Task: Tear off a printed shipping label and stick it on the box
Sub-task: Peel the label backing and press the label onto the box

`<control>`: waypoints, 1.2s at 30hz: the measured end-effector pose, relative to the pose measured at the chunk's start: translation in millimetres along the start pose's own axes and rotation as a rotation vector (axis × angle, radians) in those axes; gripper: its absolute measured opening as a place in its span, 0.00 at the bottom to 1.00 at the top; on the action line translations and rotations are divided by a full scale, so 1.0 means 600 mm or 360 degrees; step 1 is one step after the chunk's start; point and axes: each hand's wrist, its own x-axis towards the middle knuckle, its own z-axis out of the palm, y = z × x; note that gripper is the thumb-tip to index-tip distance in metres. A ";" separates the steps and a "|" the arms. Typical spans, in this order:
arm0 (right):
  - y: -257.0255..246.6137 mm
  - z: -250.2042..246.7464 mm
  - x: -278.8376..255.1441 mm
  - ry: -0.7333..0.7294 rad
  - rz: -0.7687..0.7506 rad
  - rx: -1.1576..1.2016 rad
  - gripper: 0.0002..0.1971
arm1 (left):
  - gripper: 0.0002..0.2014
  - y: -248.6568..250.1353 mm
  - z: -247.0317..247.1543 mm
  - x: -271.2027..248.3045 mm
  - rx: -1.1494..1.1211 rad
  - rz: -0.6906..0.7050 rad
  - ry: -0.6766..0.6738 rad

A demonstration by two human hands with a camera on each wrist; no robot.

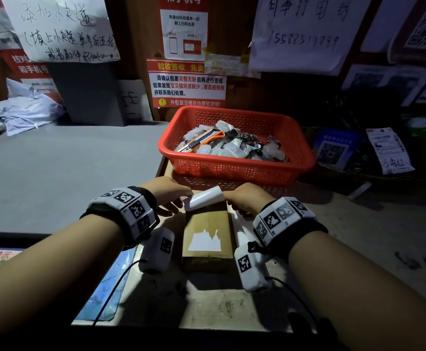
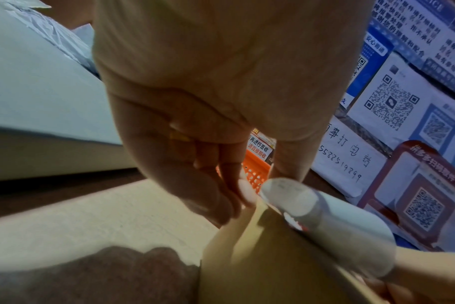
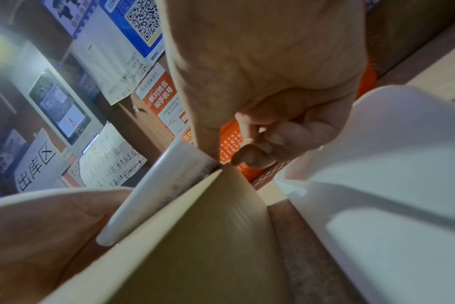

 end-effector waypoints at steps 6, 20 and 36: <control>0.006 0.002 0.001 -0.0042 0.0015 0.0106 0.14 | 0.13 -0.006 0.005 0.005 -0.0102 0.0101 0.0057; 0.008 0.014 -0.003 -0.0003 -0.0432 0.0442 0.10 | 0.14 0.016 0.018 -0.035 0.0155 0.0820 0.0247; 0.036 0.019 -0.004 -0.0052 -0.0270 0.0508 0.04 | 0.14 0.018 0.040 -0.070 0.0472 0.1003 0.0345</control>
